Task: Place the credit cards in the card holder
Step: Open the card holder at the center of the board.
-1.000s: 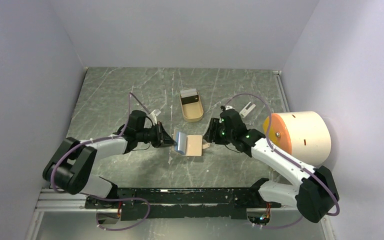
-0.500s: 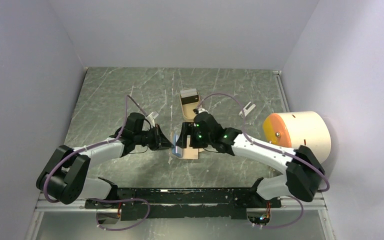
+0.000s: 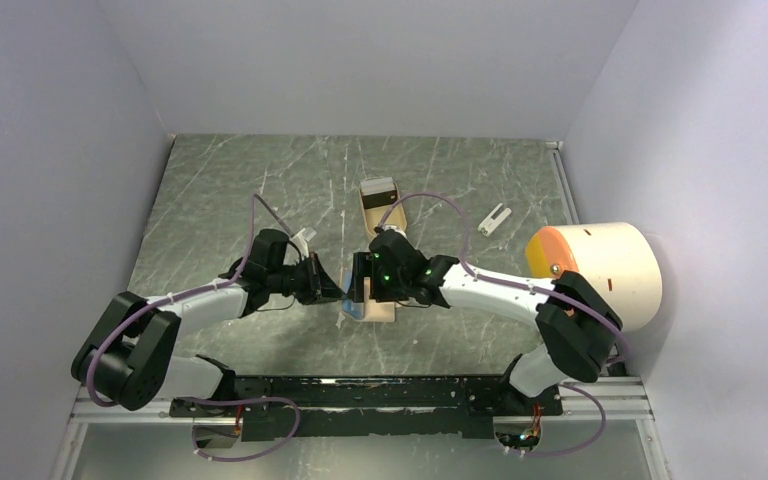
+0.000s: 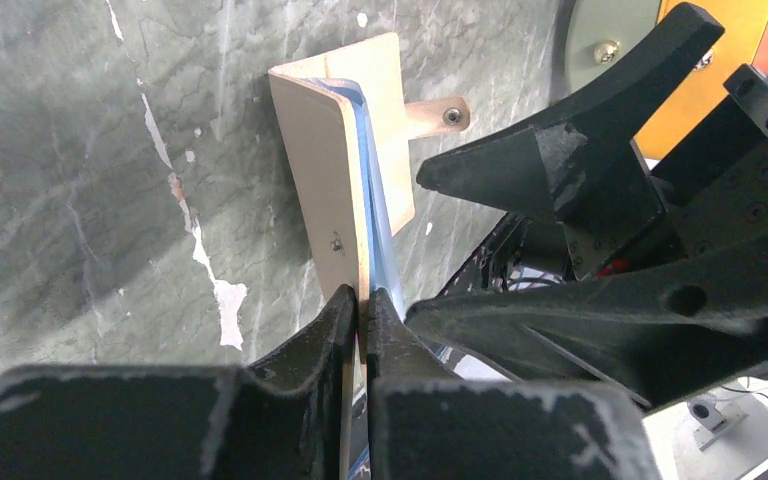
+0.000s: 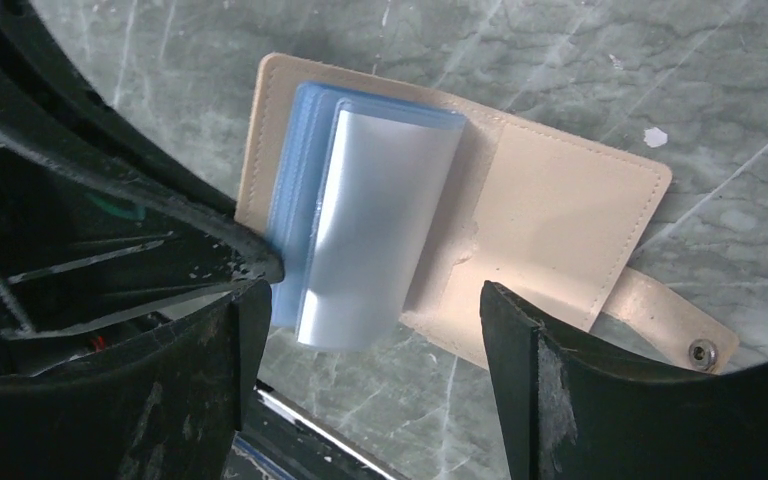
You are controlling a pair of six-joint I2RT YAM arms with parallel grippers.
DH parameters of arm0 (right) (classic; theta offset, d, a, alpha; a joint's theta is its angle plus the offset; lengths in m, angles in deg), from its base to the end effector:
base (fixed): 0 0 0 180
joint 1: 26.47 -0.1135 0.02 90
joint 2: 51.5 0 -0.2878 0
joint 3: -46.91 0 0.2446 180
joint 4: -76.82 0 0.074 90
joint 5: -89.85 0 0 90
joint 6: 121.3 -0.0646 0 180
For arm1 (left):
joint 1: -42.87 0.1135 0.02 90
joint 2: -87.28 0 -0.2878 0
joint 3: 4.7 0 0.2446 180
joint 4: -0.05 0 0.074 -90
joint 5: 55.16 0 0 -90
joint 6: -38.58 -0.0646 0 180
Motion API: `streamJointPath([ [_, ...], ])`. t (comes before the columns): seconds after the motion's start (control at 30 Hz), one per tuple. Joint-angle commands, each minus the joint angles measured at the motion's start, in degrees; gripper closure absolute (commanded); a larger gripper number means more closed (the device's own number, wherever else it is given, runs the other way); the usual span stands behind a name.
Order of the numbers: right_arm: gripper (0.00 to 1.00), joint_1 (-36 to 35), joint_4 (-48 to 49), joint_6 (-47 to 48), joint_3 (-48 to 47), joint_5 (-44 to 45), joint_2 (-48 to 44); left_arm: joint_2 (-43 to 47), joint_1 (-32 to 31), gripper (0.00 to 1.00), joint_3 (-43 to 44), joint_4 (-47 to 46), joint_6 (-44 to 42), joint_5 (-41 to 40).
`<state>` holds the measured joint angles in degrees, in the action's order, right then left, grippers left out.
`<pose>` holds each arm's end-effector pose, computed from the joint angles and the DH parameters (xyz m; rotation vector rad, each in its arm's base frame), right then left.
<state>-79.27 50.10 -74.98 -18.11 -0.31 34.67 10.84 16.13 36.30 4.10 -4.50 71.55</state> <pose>0.1945 0.2565 0.2096 -0.2046 2.5479 0.7368 0.2049 -0.1465 0.1715 -0.0519 2.4909 -1.3497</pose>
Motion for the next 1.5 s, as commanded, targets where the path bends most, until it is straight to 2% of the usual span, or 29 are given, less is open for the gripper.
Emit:
streamJointPath([
  [0.0, 0.2, -0.46, -0.56, 0.59, -1.21, 2.29, 1.63, -0.27, -0.5, 0.91, -0.84, -3.38, 0.52, 1.23],
  [0.37, 0.23, -0.21, -4.45, 1.76, 1.44, 8.8, 0.15, -0.76, -0.46, 0.91, 0.32, 1.15, -1.46, -1.22],
  [0.63, 0.25, 2.53, -6.75, 1.85, 7.38, 12.72, -5.88, -0.11, -0.5, 0.9, 0.0, 2.38, -1.47, -2.42],
  [0.77, 0.28, 2.74, -6.09, 1.84, 9.19, 12.39, -6.96, -0.27, -0.5, 0.82, 0.26, 3.38, -1.76, -2.83],
  [1.0, 0.32, 2.79, -5.63, 1.23, 8.56, 11.41, -5.67, -0.55, -0.5, 0.61, 1.31, 5.94, -2.46, -4.33],
  [1.17, 0.32, 2.74, -7.5, 1.27, 6.13, 11.33, -6.83, -0.57, -0.5, 0.55, 2.55, 6.62, -3.24, -4.11],
  [1.27, 0.32, 2.76, -9.55, 1.4, 3.8, 10.87, -7.83, -1.57, -0.5, 0.57, 3.84, 7.6, -4.02, -4.19],
  [1.37, 0.34, 2.65, -9.61, 1.25, 1.76, 8.67, -9.03, -2.36, -0.5, 0.72, 4.84, 7.79, -4.62, -3.26],
  [1.47, 0.51, 2.59, -6.11, 0.7, 1.16, 4.22, -10.16, -2.19, -0.5, 0.82, 5.0, 7.26, -4.39, -2.51],
])
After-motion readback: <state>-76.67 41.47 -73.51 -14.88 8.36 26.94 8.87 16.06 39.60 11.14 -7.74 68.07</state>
